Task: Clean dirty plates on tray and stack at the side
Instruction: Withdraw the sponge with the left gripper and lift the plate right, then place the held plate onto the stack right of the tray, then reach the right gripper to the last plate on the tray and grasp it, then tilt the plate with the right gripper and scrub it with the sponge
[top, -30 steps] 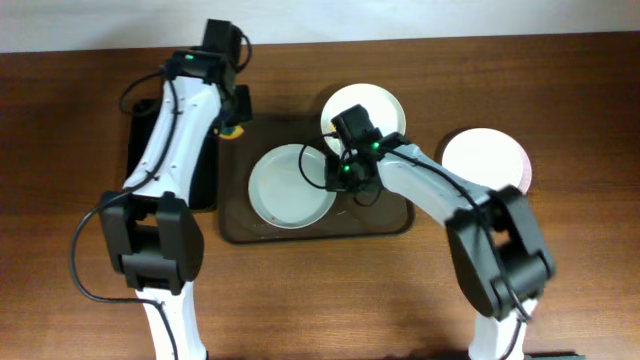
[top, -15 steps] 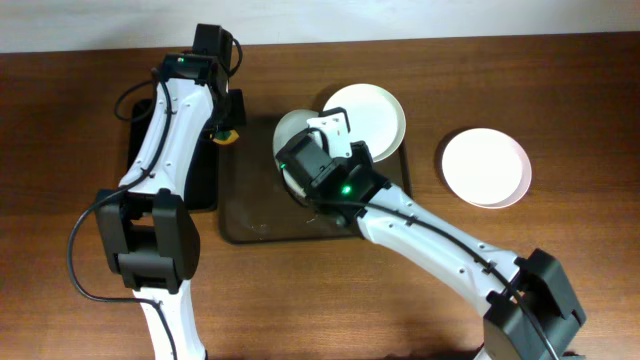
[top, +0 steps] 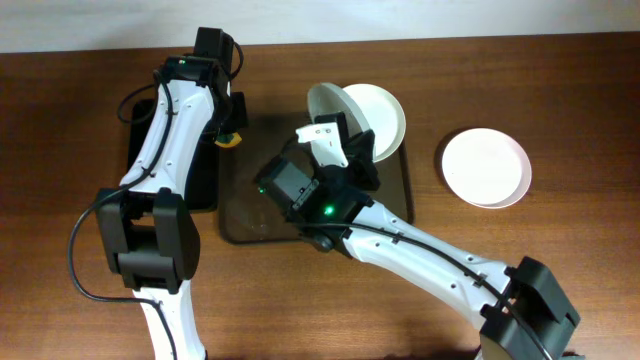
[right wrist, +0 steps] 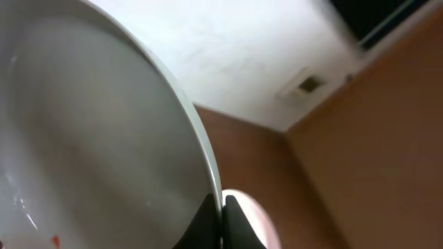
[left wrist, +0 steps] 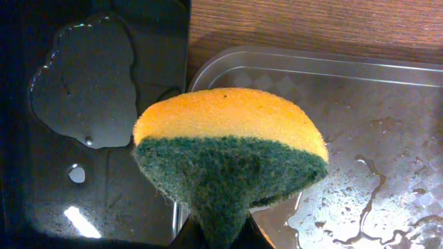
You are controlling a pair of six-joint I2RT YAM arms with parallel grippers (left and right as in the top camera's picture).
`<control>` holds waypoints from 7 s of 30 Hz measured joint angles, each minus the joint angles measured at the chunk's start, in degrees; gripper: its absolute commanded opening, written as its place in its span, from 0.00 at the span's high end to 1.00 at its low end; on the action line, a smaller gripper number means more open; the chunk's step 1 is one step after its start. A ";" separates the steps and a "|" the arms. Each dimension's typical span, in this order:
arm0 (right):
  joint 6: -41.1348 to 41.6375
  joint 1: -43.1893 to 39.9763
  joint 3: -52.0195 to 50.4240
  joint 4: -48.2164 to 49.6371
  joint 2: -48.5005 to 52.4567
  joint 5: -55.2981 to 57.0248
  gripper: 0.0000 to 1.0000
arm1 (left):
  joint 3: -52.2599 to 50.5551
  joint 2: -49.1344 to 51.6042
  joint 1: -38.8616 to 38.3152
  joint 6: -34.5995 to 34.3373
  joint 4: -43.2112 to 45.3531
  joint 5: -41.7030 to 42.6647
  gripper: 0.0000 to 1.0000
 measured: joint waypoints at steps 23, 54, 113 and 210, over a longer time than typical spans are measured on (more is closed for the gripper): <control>6.25 -18.82 0.09 -15.69 -13.81 -32.09 0.96 | 0.00 0.00 0.00 0.00 0.02 0.70 0.94; 7.48 -65.33 1.66 -17.86 6.58 -71.01 0.45 | 0.00 0.00 0.00 0.00 0.15 0.92 0.94; 19.78 -33.97 9.97 -5.22 21.42 -82.82 0.77 | -20.96 0.00 12.63 12.07 8.63 2.12 0.99; -10.56 -26.01 17.90 -7.10 27.23 -94.86 0.77 | -9.60 -5.99 -3.56 10.49 6.78 11.80 0.99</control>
